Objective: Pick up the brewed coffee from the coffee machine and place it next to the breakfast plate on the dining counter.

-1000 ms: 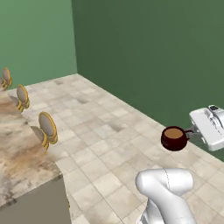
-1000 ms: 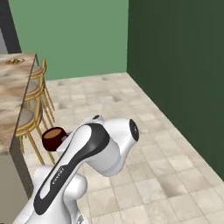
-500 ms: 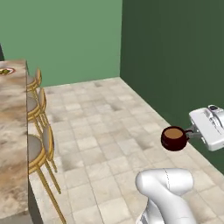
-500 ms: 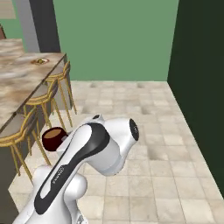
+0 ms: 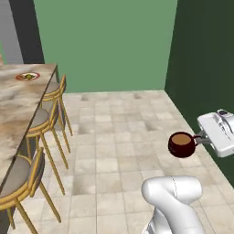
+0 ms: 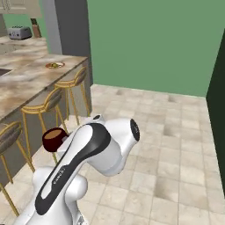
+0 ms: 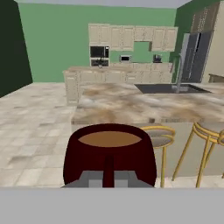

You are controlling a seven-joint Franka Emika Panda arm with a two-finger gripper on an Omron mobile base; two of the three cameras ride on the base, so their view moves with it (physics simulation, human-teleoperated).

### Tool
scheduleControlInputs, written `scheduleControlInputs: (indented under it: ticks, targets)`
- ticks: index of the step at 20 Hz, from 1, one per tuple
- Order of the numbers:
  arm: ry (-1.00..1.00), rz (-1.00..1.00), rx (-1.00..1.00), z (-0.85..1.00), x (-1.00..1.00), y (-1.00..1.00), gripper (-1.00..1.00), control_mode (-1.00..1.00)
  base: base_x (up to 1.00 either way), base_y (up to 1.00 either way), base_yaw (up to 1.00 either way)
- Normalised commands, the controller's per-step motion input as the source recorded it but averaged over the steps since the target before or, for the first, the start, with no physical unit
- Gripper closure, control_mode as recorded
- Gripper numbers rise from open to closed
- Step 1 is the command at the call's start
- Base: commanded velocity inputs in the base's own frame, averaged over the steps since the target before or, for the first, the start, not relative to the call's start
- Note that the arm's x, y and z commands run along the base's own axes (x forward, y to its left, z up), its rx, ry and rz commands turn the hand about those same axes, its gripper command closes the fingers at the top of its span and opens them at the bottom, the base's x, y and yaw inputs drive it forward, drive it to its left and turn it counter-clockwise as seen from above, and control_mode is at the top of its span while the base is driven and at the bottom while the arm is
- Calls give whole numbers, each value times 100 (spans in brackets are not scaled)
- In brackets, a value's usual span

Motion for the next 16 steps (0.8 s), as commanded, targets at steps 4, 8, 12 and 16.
scheduleControlInputs:
  ticks: [4,8,12,16]
  targets:
    - [0,0,0,0,0,0,100,100,100,-61,45]
    - [0,0,0,0,0,0,100,100,100,-58,43]
    - [0,0,0,0,0,0,100,100,100,-62,41]
    - [0,0,0,0,0,0,100,100,100,-66,38]
